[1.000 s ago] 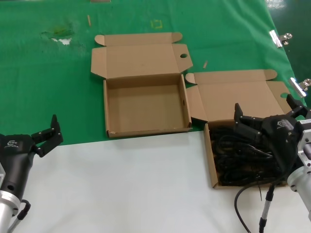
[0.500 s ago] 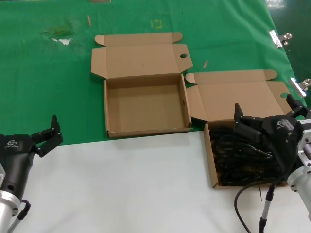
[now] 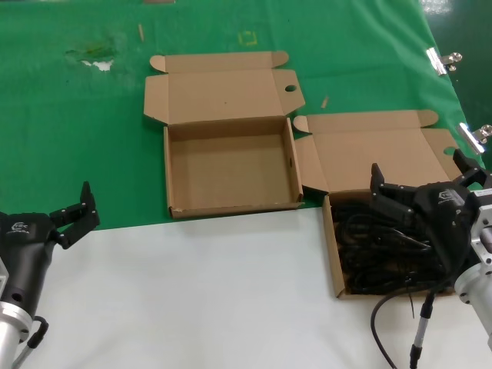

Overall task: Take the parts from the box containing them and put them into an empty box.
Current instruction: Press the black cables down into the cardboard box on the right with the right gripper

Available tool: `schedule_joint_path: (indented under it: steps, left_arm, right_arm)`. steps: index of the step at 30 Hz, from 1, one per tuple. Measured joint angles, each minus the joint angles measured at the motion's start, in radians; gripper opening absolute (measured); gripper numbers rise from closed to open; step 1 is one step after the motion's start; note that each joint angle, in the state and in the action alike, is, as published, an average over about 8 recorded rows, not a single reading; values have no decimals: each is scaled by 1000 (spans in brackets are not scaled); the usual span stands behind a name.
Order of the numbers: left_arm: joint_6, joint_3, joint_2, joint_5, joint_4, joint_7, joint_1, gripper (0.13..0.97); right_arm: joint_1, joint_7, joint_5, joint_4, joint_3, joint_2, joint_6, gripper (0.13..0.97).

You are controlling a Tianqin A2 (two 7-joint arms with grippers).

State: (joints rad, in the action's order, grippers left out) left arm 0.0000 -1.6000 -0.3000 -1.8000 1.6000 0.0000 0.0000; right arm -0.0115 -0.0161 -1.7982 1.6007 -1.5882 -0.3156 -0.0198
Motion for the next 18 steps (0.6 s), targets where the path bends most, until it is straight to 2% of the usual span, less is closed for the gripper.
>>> schedule_joint_path:
  steps: [18]
  left_arm:
    - [0,0,0,0,0,0,0,966]
  right_arm:
    - [0,0,0,0,0,0,0,966]
